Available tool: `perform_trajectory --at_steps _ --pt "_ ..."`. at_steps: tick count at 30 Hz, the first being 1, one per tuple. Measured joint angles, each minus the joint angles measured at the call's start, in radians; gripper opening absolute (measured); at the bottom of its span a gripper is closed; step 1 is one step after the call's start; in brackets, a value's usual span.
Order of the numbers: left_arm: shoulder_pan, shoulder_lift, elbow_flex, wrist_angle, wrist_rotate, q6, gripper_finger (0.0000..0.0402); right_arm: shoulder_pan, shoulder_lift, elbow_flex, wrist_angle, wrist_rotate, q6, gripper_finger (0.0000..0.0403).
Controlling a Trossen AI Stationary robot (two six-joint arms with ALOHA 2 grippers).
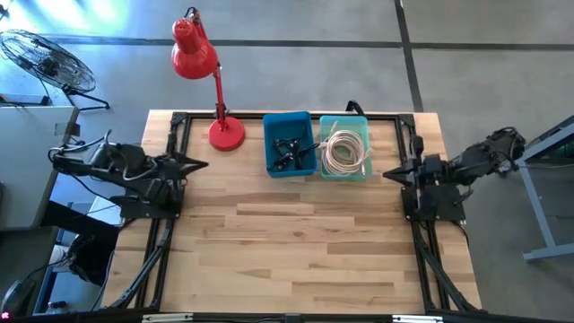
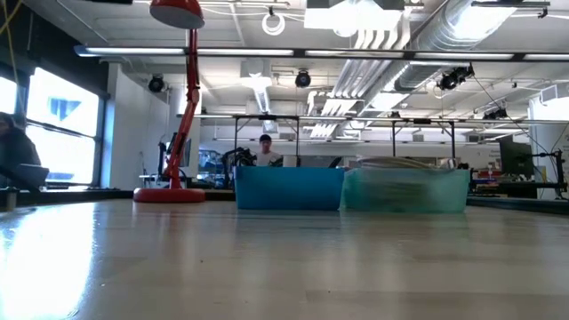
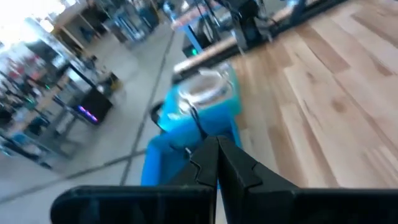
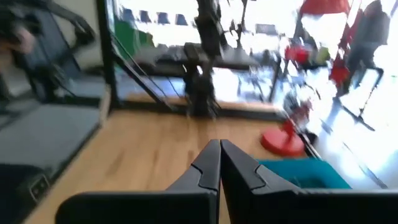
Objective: Pick & Place USB Port
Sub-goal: Return to Home Position
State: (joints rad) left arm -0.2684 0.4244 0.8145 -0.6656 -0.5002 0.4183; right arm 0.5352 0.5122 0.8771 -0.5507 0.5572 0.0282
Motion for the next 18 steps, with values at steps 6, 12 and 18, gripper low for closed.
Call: perform_trajectory --at_steps 6,12,18 --pt "0.0 -0.078 -0.117 0.03 0.019 -0.04 0.0 0.003 -0.182 -0.245 0.28 -0.065 -0.12 0.0" --pt "0.0 -0.148 -0.227 0.056 0.024 -0.045 0.0 0.003 -0.284 -0.391 0.403 -0.082 -0.135 0.0" --pt "0.0 -0.238 -0.346 0.131 0.138 -0.068 0.0 0.003 -0.311 -0.496 0.459 -0.097 -0.097 0.0"
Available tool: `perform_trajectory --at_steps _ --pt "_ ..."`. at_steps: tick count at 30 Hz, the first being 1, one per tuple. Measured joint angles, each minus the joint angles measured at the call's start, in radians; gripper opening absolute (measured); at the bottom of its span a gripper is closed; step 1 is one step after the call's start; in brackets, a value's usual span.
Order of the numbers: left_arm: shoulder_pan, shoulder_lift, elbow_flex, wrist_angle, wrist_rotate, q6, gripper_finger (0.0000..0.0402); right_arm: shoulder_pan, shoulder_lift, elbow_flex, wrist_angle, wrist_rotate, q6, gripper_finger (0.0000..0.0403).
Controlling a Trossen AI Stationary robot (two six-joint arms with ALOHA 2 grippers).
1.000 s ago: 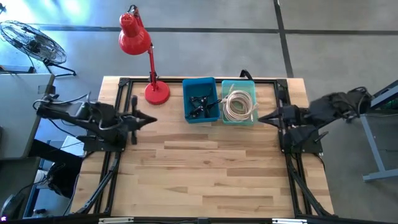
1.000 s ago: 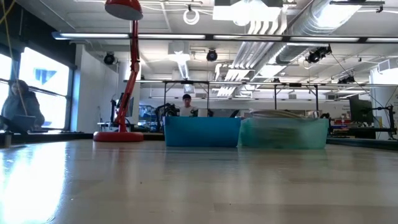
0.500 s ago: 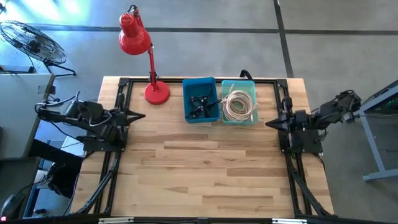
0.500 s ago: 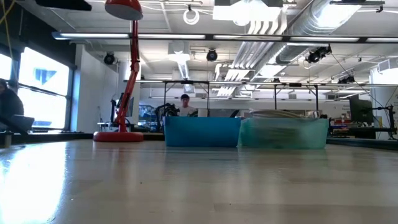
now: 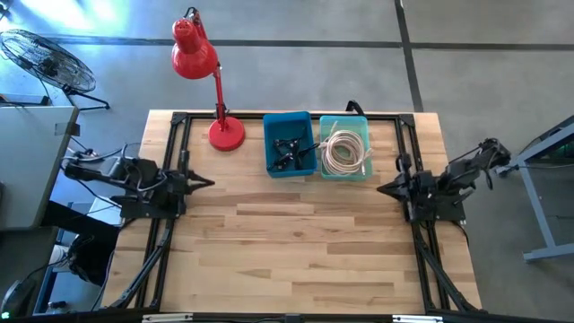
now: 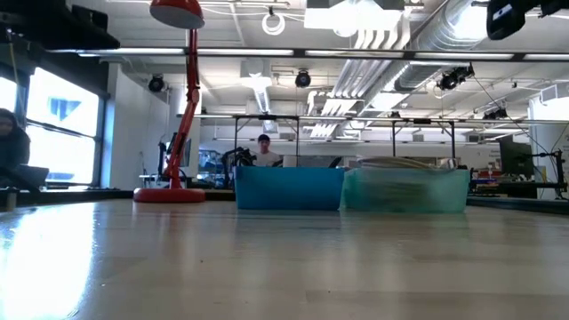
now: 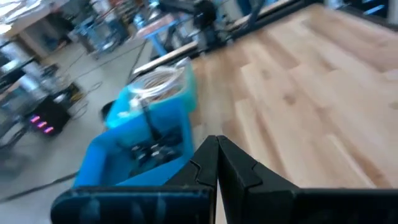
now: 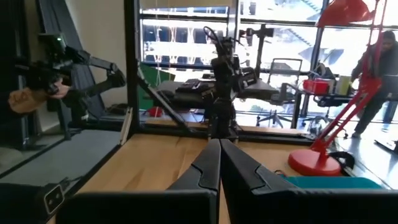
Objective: Pick & Place USB Port
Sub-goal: Return to Home Position
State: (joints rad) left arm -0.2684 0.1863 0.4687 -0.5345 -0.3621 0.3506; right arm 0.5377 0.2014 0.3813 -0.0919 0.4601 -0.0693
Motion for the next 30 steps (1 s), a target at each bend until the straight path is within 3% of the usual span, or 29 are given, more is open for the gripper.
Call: perform_trajectory --at_steps 6,13,22,30 --pt "0.0 -0.084 -0.171 0.116 0.141 0.026 0.0 0.0 0.0 -0.124 0.144 -0.03 -0.014 0.0" --pt "0.0 -0.139 -0.311 0.29 0.192 0.04 0.0 0.0 0.0 -0.246 0.293 -0.068 -0.051 0.0" --pt "0.0 -0.138 -0.417 0.467 0.38 0.023 0.0 0.0 0.0 -0.361 0.437 -0.093 -0.045 0.0" --pt "0.0 -0.137 -0.428 0.491 0.4 0.026 0.0 -0.001 0.002 -0.372 0.433 -0.093 -0.045 0.0"
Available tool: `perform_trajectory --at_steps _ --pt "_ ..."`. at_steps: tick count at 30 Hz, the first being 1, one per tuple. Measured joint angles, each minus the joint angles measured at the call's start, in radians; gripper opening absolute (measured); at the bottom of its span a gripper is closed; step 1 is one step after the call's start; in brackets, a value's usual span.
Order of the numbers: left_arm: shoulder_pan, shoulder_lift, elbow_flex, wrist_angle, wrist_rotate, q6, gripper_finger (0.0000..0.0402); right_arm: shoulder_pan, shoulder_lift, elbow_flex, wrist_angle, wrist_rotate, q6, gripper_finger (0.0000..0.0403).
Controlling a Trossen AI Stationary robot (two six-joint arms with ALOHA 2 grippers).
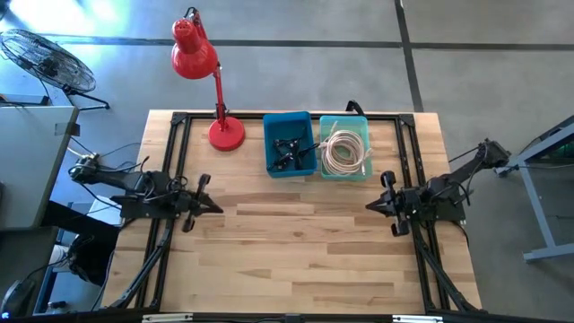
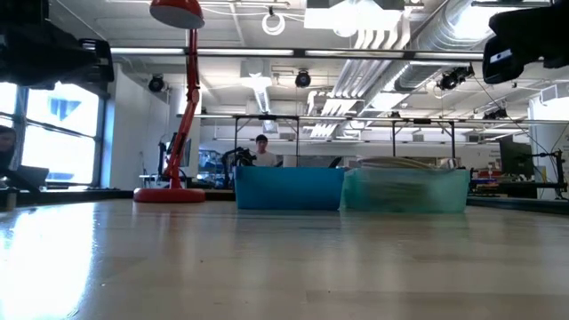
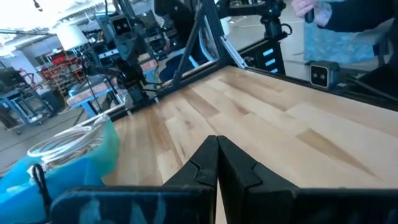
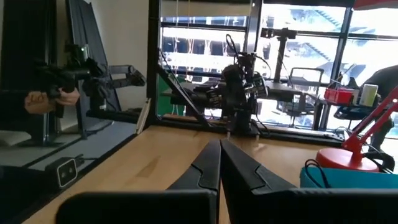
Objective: Pick & Place USB Port
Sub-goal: Return to Home Position
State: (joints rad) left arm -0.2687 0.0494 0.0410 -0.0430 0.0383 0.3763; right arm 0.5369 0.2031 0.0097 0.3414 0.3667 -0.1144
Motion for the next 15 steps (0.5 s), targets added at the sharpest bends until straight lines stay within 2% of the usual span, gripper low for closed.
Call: perform_trajectory --at_steps 2,5,7,15 --pt "0.0 -0.001 -0.002 0.009 -0.018 0.0 0.0 0.0 0.0 0.0 -0.002 0.015 -0.001 0.0" --pt "0.0 0.0 -0.006 0.026 -0.04 0.0 0.0 0.0 0.0 0.0 0.006 0.164 0.03 0.0" --pt "0.0 0.0 -0.006 0.029 -0.04 0.0 0.0 -0.001 0.0 0.0 0.007 0.225 0.031 0.0" --pt "0.0 0.0 -0.006 0.029 -0.04 -0.016 0.0 0.0 0.0 0.0 -0.008 0.202 -0.018 0.0"
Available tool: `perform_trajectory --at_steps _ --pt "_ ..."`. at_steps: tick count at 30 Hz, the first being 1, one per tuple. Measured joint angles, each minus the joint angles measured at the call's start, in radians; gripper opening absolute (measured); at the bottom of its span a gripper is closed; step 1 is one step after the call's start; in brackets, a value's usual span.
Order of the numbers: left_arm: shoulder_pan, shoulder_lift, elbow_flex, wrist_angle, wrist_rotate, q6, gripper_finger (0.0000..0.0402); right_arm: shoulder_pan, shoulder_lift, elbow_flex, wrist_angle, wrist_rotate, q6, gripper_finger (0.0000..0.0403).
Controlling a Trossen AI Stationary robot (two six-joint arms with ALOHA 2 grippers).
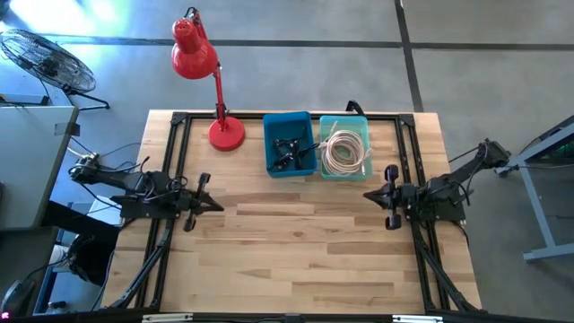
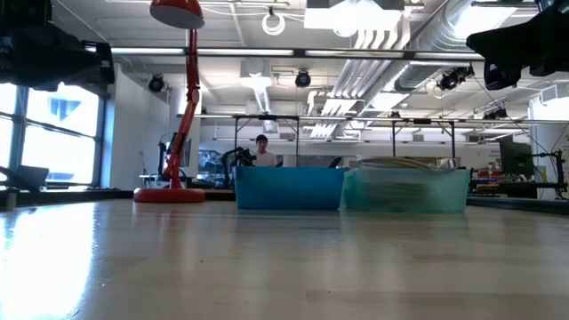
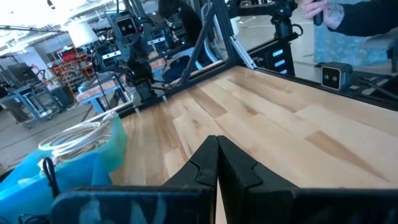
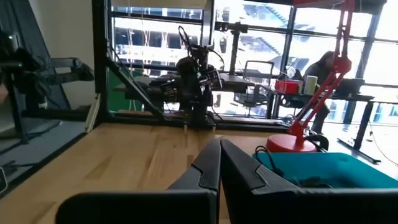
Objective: Pick & Place USB Port
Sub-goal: Return to Home Position
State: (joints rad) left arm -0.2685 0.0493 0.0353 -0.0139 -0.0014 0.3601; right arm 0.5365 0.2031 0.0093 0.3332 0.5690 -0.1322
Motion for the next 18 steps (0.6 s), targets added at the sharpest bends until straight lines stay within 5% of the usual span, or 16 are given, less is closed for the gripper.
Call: perform_trajectory --at_steps 6,18 --pt "0.0 0.0 0.0 0.003 0.027 -0.007 0.0 -0.01 0.0 0.0 0.002 0.035 -0.002 0.0" --pt "0.0 0.0 0.0 0.003 0.013 0.059 0.0 -0.289 0.0 0.0 -0.043 -0.342 0.029 0.0"
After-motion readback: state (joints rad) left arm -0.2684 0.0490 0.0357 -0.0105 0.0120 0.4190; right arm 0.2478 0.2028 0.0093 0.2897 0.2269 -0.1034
